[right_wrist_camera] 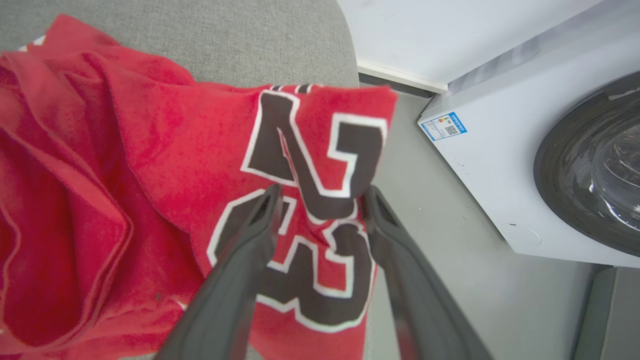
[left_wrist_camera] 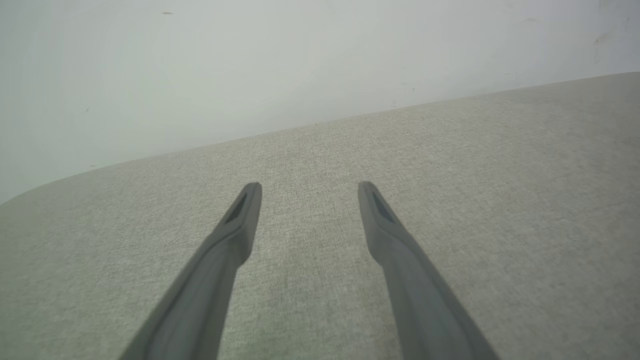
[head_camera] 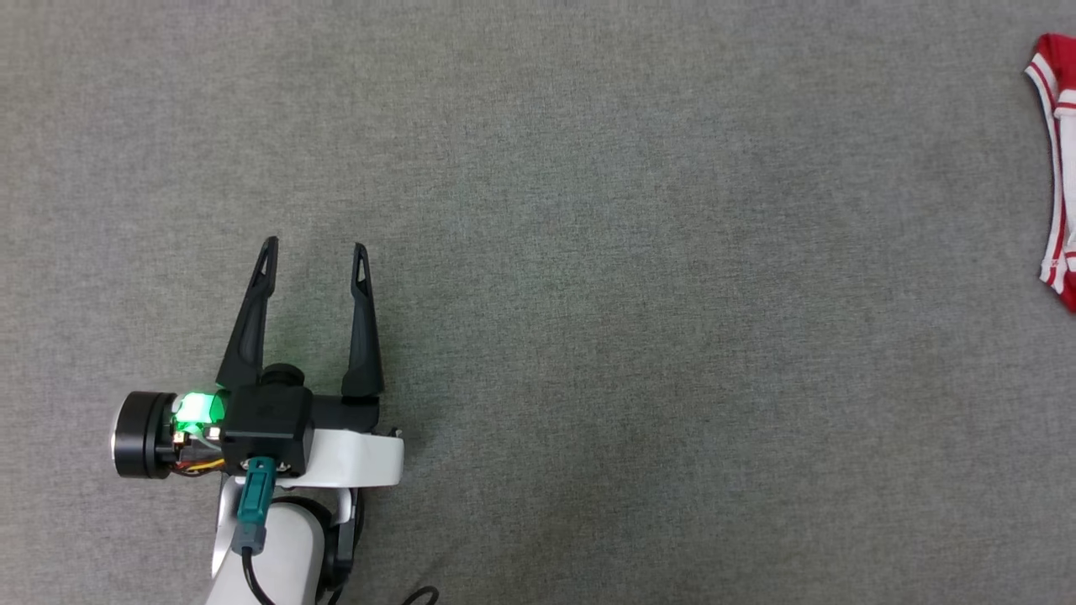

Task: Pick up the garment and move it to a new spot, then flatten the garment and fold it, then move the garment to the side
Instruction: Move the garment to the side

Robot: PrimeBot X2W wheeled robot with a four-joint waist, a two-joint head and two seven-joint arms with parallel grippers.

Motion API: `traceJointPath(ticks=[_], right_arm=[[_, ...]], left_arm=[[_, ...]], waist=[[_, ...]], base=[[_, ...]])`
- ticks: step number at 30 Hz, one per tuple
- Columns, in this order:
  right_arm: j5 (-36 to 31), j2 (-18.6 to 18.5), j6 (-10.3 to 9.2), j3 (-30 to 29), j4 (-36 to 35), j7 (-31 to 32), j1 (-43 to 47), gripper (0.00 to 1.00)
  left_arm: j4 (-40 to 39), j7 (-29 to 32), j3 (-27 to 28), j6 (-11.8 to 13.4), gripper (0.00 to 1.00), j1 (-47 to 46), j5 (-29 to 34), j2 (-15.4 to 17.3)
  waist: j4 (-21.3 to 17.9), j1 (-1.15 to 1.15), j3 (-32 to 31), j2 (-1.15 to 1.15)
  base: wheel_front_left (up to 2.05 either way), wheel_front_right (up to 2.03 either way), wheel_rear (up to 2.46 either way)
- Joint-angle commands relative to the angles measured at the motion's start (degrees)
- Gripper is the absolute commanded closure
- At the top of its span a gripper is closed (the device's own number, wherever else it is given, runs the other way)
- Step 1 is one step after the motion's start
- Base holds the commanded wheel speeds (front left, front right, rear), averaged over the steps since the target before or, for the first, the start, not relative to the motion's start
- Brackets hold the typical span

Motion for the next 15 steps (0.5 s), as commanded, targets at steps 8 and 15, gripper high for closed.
traceJointPath(ticks=[8, 15], right_arm=[[-7.22, 3.43, -0.1, -3.84, 0.52, -11.41, 1.0, 0.0], [-15.08, 9.07, -0.09, -13.23, -2.24, -26.65, 3.82, 0.0]], left_arm=[[0.65, -0.12, 0.26, 0.99, 0.0, 3.11, -1.08, 0.31], [1.21, -0.12, 0.89, 1.2, 0.0, 6.69, -1.94, 0.12]], waist=[[-0.09, -0.01, -6.55, 0.0], [0.52, -0.01, -12.32, 0.0]], base=[[0.0, 0.0, 0.0], [0.0, 0.0, 0.0]])
